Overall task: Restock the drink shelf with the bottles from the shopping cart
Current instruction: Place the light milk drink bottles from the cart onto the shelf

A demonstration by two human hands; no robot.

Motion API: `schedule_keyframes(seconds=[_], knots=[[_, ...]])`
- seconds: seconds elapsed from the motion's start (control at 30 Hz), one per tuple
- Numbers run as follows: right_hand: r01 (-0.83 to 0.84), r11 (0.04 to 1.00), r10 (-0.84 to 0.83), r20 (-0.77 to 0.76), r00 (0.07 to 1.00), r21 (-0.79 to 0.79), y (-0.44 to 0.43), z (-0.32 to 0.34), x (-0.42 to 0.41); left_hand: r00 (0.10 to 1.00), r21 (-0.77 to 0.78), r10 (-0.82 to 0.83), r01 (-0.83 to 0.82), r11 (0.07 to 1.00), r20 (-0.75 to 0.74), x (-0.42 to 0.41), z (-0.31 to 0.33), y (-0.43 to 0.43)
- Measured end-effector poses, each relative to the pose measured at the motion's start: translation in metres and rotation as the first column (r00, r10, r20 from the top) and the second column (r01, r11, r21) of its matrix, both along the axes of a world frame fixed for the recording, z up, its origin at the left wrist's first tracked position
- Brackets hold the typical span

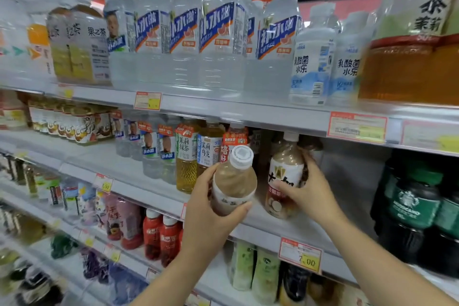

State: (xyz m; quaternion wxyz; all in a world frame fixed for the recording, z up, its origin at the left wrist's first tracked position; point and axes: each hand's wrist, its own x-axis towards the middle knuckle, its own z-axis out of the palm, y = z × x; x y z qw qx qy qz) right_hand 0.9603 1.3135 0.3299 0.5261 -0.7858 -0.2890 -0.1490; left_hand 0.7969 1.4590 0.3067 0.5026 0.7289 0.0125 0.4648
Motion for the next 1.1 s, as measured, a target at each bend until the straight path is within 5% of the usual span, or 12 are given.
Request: schedule_keyframes(seconds=[0.47,0.6,0.7,0.77,0.87,1.1], knots=[[0.09,0.985,-0.091,0.0,0.996,-0.146,0.028,-0.011,0.028,0.998,-0.016,-0.042,0.041,0.999,-0.036,-0.007,0.008,0.001],[-0.097,0.995,0.098,-0.04,0.994,0.017,-0.003,-0.003,-0.02,0.993,-0.093,-0.112,0.108,0.99,-0.044,-0.01,0.01,-0.011],[-0.375,0.916,0.376,-0.019,0.926,-0.14,-0.033,0.002,-0.069,0.98,-0.103,-0.19,0.184,0.978,-0.052,0.002,0.018,-0.029],[-0.418,0.897,0.422,-0.008,0.907,-0.144,-0.036,0.001,-0.082,0.973,-0.102,-0.227,0.221,0.97,-0.047,0.016,0.02,-0.05],[-0.33,0.942,0.329,0.033,0.944,0.055,-0.041,-0.003,-0.074,0.967,-0.14,-0.246,0.235,0.962,-0.068,0.034,0.019,-0.081],[-0.113,0.993,0.113,0.014,0.993,-0.04,-0.069,-0.017,-0.025,0.887,0.059,-0.304,0.344,0.937,-0.348,0.062,0.014,-0.064]])
